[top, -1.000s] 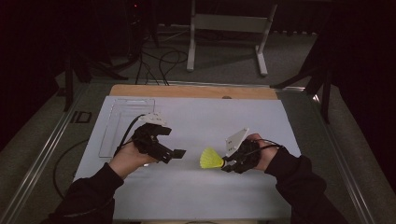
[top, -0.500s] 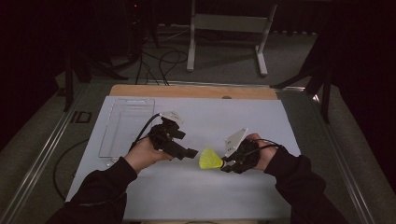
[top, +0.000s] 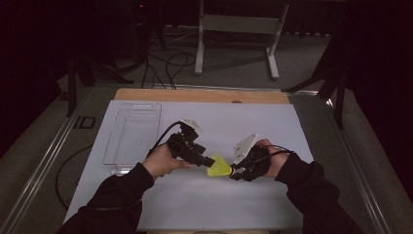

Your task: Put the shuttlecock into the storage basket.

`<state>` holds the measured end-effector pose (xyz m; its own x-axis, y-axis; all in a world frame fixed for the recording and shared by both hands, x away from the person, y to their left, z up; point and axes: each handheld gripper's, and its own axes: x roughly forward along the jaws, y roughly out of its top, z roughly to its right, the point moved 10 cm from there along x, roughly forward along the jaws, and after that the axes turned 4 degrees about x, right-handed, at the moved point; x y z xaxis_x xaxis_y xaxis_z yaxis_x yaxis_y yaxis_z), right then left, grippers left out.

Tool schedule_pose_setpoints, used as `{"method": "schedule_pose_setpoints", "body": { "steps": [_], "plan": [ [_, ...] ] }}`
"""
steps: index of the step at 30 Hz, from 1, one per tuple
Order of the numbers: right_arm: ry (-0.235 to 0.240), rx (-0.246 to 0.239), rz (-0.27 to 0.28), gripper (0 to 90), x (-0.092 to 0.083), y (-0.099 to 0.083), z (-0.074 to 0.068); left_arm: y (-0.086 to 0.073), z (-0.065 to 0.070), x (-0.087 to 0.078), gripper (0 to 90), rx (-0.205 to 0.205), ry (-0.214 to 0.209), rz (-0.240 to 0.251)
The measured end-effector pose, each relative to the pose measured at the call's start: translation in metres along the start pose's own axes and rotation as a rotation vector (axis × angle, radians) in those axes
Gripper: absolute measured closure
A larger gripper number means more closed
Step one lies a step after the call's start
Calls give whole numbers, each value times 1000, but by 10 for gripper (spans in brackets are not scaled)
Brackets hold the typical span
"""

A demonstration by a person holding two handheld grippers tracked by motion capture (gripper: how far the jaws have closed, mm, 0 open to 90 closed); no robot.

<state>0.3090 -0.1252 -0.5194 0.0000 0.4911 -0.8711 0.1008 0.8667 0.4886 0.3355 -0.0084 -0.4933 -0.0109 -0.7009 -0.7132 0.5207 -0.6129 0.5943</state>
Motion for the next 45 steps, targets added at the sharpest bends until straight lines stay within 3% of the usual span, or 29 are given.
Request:
{"method": "schedule_pose_setpoints", "body": {
  "steps": [5, 14, 20, 23, 28, 36, 41, 45],
  "plan": [
    [2, -10, 6, 661, -1, 2, -1, -1, 1, 8, 473, -8, -17, -16],
    [9, -14, 9, 661, 0, 3, -2, -4, 3, 17, 666, -26, -85, -40],
    [12, -19, 7, 661, 3, 5, -3, -4, 5, 22, 769, -29, -102, -57],
    [15, -12, 1, 661, 5, 3, -2, -4, 6, 22, 868, -28, -120, -60],
    [12, -8, 2, 660, 6, 1, -1, -2, 7, 21, 895, -16, -121, -58],
    [-1, 2, 1, 638, 6, 2, -3, -1, 12, 17, 900, 1, -171, -71],
    [-20, 15, 20, 538, 9, 4, -1, -2, 13, 15, 900, 12, -166, -93],
    [-30, 32, 22, 350, 12, 4, -1, -3, 11, 12, 900, 10, -163, -100]
  ]
}}
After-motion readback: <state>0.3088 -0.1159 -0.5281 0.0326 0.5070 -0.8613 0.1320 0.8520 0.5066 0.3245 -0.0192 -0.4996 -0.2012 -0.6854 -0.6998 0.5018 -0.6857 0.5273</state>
